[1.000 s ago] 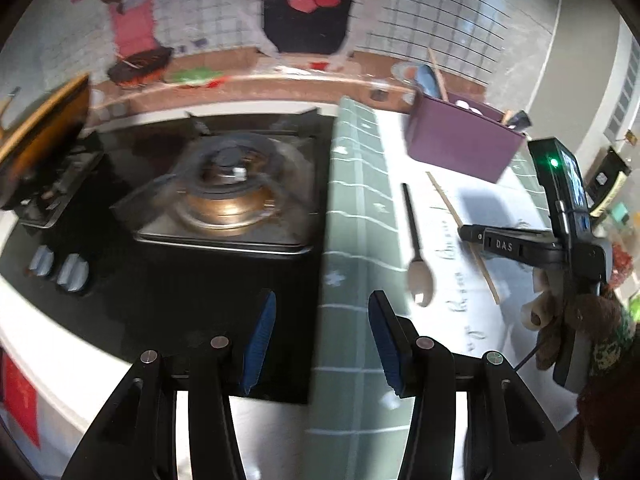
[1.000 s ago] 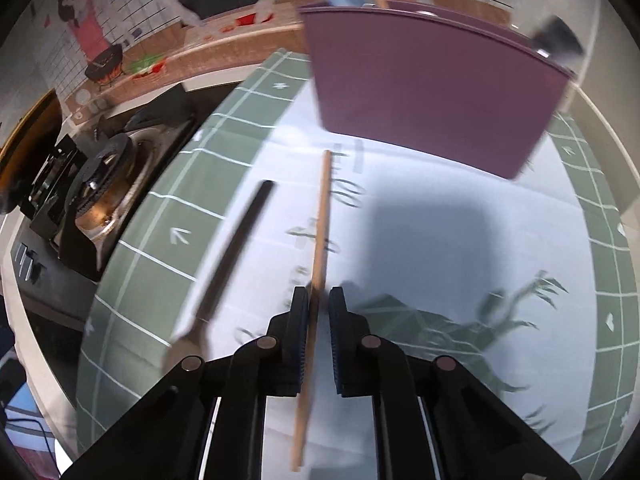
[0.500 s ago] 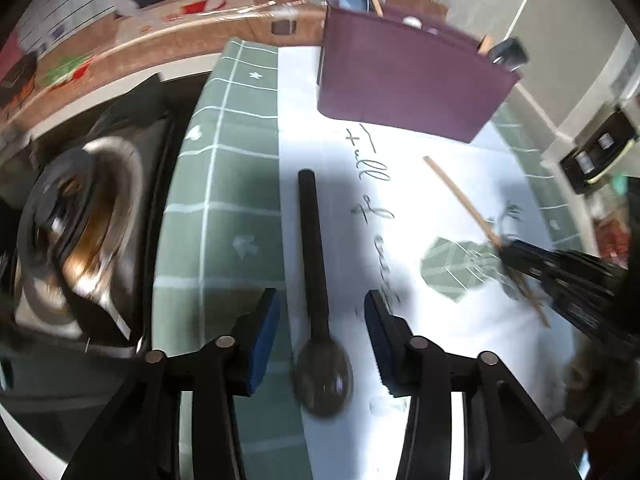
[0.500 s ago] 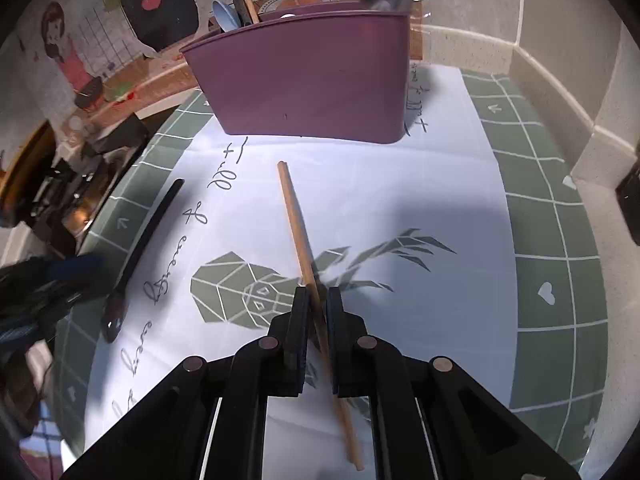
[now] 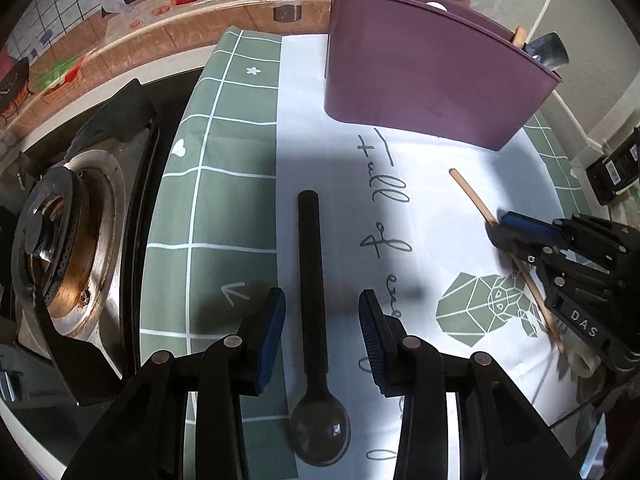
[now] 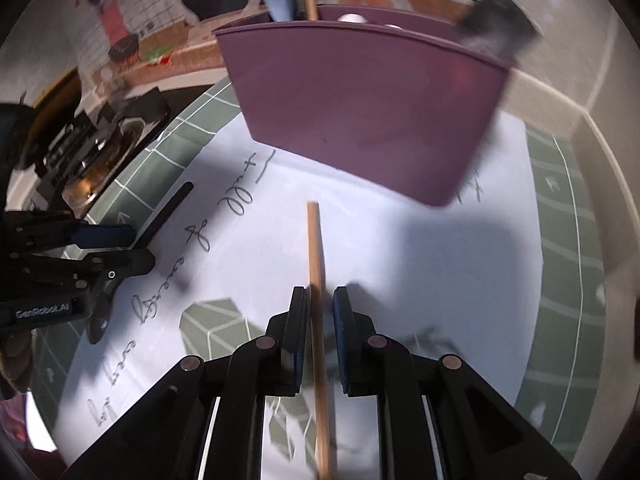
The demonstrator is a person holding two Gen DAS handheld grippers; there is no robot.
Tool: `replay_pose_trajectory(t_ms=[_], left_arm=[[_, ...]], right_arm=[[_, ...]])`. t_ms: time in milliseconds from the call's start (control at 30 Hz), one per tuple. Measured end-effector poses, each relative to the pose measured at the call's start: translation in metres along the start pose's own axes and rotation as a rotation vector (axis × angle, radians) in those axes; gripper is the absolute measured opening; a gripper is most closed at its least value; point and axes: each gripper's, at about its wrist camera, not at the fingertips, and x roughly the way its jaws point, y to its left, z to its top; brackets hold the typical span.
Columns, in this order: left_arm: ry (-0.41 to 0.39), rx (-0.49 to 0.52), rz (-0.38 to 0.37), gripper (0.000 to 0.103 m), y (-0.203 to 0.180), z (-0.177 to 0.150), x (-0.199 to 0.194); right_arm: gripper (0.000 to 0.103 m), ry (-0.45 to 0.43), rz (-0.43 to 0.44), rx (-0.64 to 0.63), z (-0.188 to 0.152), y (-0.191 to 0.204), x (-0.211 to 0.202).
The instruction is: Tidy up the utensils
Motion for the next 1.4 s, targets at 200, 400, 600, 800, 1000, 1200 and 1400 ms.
replay_pose_trajectory(t_ms=[200,400,600,800,1000,1200,1400], left_arm=[[0.011,0.005,0.014,0.039,-0.002,0.008,0.005],[0.025,-0.027,-0.009,0.039,0.003,0.013,0.006],[0.025,-0.072,0.001,0.014,0.011,0.017,0.006],[-0.050,-0.078,-0.019,0.012,0.007,0.001,-0.005],[-0.202,-0.106,-0.130,0.012,0.002,-0.030,-0.061],[-0.336,-0.084,-0.192,0.012,-0.003,-0.044,-0.111],[-0.395,-0.045,-0.214,0.011,-0.010,-0.044,-0.132]], right_arm=[[0.006,0.010,0.029,-0.025,0.007,-0.002,0.003],[0.006,-0.044,0.114,0.095,-0.005,-0.027,-0.022],[0.006,-0.123,0.146,0.187,-0.016,-0.040,-0.053],[0.006,-0.176,0.129,0.248,-0.030,-0.045,-0.075],[0.006,-0.219,0.117,0.267,-0.042,-0.036,-0.101],[0.006,-0.273,0.094,0.254,-0.050,-0.020,-0.131],[0.006,-0.312,0.071,0.240,-0.047,-0.008,-0.150]])
